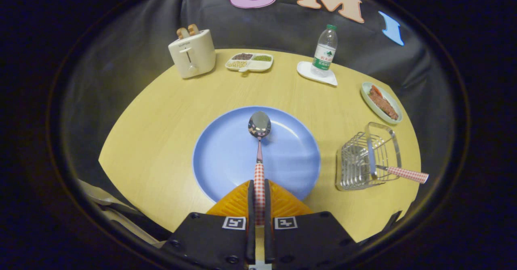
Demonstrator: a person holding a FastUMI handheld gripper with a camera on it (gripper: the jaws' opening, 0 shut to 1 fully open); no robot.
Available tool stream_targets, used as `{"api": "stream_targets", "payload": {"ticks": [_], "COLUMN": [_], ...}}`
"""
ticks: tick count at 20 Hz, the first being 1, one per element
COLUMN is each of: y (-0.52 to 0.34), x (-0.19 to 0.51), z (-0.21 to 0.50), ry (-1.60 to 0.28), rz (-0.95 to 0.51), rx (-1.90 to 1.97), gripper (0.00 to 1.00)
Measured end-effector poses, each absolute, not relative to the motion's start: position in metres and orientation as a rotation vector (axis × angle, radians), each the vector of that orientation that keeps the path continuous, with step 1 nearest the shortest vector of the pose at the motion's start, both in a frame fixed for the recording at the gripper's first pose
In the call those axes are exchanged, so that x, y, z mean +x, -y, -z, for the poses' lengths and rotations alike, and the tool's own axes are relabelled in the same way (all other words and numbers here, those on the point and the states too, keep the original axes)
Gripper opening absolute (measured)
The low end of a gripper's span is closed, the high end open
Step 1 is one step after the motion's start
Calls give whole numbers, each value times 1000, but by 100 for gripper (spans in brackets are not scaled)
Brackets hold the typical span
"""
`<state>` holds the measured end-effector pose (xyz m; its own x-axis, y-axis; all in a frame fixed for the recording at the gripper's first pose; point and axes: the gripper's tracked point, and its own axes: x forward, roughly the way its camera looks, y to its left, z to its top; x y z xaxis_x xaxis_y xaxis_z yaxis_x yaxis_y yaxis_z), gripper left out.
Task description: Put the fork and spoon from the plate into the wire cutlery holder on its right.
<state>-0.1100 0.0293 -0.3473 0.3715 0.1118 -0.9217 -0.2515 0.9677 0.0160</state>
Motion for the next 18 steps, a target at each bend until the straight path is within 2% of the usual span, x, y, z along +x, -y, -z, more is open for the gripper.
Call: {"api": "stream_targets", "payload": {"ticks": [18], "y": [109], "x": [-80], "z": [265], "ry": [-1269], "rz": [-295], "rx": [-208], "gripper": [12]}}
